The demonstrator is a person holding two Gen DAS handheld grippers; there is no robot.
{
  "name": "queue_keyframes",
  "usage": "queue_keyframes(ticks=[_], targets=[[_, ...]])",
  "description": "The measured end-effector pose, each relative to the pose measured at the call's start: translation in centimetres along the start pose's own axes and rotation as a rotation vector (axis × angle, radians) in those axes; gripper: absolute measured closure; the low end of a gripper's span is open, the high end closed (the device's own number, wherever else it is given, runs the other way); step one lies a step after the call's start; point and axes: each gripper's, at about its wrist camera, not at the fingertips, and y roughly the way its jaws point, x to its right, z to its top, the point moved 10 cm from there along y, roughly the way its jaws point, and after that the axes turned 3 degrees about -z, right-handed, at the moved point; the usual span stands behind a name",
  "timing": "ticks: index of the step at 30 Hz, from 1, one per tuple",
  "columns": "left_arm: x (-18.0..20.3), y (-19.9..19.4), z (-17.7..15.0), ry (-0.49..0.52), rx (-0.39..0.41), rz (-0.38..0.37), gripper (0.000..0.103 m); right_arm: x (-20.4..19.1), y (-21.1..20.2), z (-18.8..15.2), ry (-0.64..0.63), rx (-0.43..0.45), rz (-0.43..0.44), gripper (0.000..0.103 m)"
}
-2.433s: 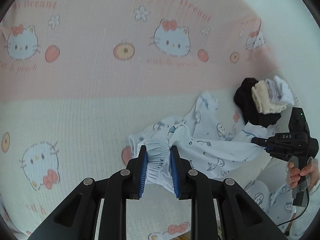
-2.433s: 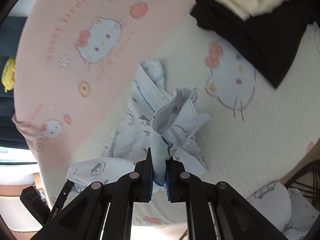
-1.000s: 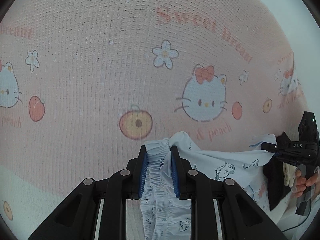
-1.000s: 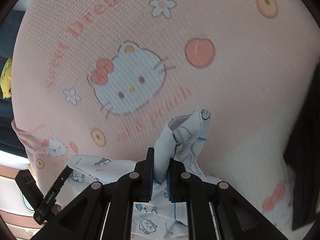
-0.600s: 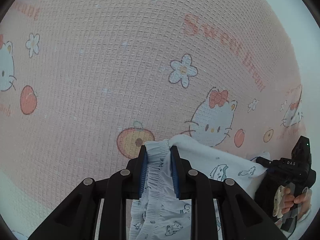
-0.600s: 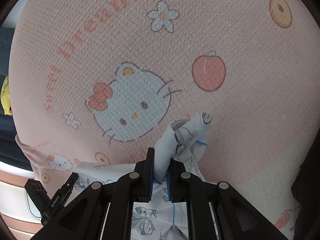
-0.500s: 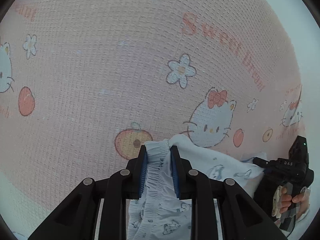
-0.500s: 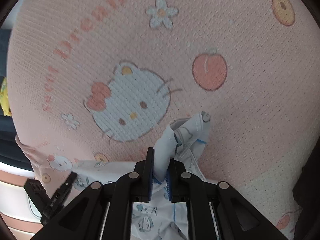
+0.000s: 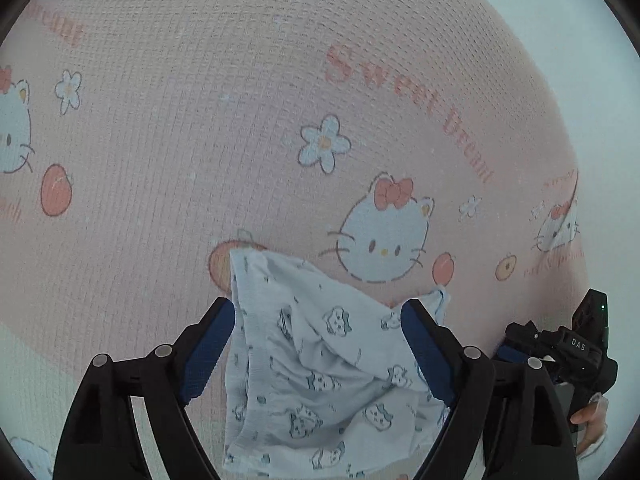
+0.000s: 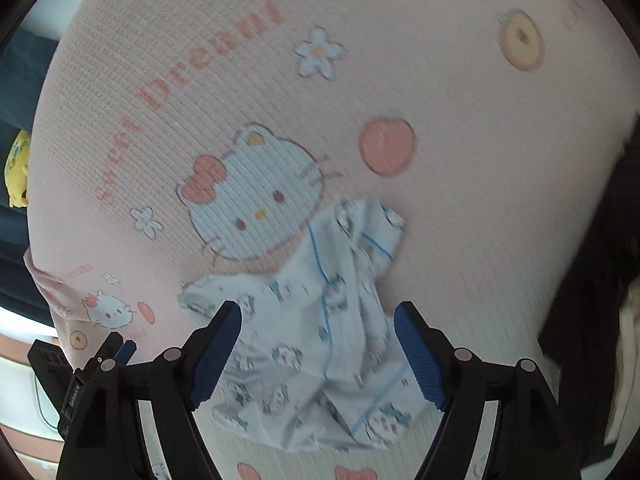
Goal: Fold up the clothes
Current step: 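Lower the pants onto the sofa and open both grippers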
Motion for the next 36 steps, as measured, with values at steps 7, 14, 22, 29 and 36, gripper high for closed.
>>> queue_keyframes(ticks=[7, 14, 22, 29, 36], targets=[[-0.6, -1.9, -3.4, -0.015, -0.052, 0.011, 0.018, 3.1, -1.4, -5.3, 0.08, -0.012, -0.01, 0.025], [-1.4, -3.6, -6.1, 0.079, -0.099, 0.078, 0.018, 5.4, -2.4, -10.6, 0.191, -0.01, -0.01, 0.025], [-4.7, -3.3, -10.2, 0.041, -0.152, 0.133, 0.018, 6.8, -0.4, -15.2, 0.238, 0.051, 0.039, 0.025], [-6.7, -1.8, -13.3, -0.049, -0.193, 0.126, 0.018, 5.6, 3.2, -16.4, 0.266, -0.031, 0.122, 0.025], [-6.5, 0.5, -15.1, -0.103, -0.213, 0.082, 0.018, 5.5, 4.4, -15.6, 0.354, 0.007, 0.232, 0.025]])
